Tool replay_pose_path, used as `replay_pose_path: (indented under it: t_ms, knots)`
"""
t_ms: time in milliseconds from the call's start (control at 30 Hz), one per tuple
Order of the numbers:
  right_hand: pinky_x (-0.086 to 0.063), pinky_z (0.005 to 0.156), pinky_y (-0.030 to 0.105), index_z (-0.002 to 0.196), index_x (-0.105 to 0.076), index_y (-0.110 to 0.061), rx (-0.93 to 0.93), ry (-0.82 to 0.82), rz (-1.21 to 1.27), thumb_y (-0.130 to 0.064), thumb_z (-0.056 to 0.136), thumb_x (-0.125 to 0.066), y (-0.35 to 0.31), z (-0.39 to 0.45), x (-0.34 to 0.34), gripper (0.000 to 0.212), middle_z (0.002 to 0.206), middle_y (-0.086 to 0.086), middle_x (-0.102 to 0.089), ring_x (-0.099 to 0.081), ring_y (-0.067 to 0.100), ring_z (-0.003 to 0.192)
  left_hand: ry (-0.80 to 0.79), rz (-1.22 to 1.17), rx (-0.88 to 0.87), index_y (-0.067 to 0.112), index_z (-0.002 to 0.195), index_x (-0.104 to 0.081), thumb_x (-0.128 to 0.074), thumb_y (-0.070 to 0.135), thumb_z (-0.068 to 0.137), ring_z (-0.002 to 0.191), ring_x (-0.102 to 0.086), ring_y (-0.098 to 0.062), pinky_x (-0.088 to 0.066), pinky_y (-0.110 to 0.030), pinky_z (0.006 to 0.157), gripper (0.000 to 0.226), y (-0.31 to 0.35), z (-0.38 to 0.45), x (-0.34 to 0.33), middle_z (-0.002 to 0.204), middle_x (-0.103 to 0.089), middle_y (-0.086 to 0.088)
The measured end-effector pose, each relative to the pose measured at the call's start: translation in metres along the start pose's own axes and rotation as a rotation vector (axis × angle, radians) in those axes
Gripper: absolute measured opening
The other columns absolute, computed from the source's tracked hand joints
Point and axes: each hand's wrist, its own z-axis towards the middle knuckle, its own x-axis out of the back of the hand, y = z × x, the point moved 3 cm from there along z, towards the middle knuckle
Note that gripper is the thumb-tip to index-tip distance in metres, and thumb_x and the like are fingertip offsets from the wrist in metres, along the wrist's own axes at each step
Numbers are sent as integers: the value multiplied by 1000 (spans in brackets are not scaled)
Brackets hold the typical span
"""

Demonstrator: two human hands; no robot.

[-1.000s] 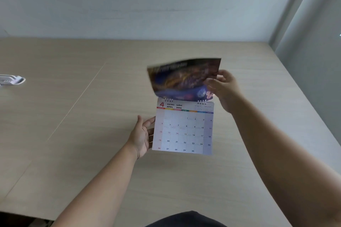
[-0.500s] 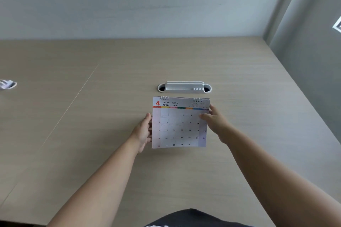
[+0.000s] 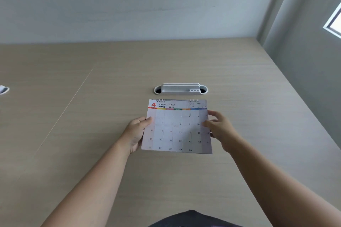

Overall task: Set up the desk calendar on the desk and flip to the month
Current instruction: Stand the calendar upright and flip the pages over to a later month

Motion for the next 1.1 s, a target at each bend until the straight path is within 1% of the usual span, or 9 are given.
replay_pose_path:
  t_ms: [67,133,200,300,467,667,867,1000,1100]
  knots:
    - [-53,60,28,118,-64,-14,-30,-54,198,-8,87,-57,-8,1,3,33,97,10,-68,-64,23,74,-33,-118,-14,8,107,-69,-46,32,98,84,-74,-26,-60,-39,75,35,15,-1,-1,95,-77,-9]
    - [-51,64,27,100,-73,-22,-44,-155,457,-22,89,-55,-27,0,3,21,97,5,-68,-63,20,73,-67,-259,-45,9,113,-66,-34,44,100,77,-76,-21,-61,-29,63,49,36,-1,-1,92,-78,-7]
    - [-48,76,33,104,-67,-30,14,-195,620,-34,91,-48,-47,3,5,23,109,1,-70,-64,21,83,-100,-331,-106,11,125,-60,-25,53,98,93,-73,-24,-57,-34,77,60,54,1,-2,107,-75,-9]
    - [-43,92,40,133,-45,-33,132,-133,506,-38,95,-43,-65,11,7,38,129,-3,-62,-58,23,108,-76,-137,-202,21,143,-45,-19,52,99,122,-56,-21,-40,-37,102,59,70,3,-7,137,-59,0]
    - [-36,91,37,133,-47,-26,132,39,216,-27,97,-45,-52,21,6,36,118,-3,-55,-48,23,113,72,52,-201,20,146,-41,-30,43,101,135,-45,-25,-34,-35,104,52,61,16,-3,151,-45,-2]
    - [-37,93,37,140,-43,-22,-54,-7,131,-37,97,-43,-16,39,-1,46,120,6,-55,-49,25,110,100,102,-115,18,134,-52,-40,33,101,123,-50,-24,-33,-36,104,38,37,24,-9,123,-57,-1]
    - [-41,85,36,131,-46,-19,-42,29,108,-37,95,-49,-17,58,1,40,102,5,-60,-56,23,95,199,197,-140,15,126,-55,-49,42,95,122,-56,-24,-39,-31,92,42,32,44,-6,128,-62,-4]
    - [-45,75,33,123,-51,-13,-32,106,77,-27,92,-57,-25,74,3,35,100,7,-63,-57,22,89,242,243,-152,25,94,-65,-55,45,90,111,-62,-23,-47,-39,101,23,41,62,-6,109,-69,-3]
    - [-44,63,28,104,-59,-13,-12,186,60,-20,87,-62,-37,90,7,19,97,10,-64,-55,21,84,258,260,-155,28,84,-66,-61,42,87,107,-66,-24,-50,-42,100,15,50,78,-10,101,-71,-2]
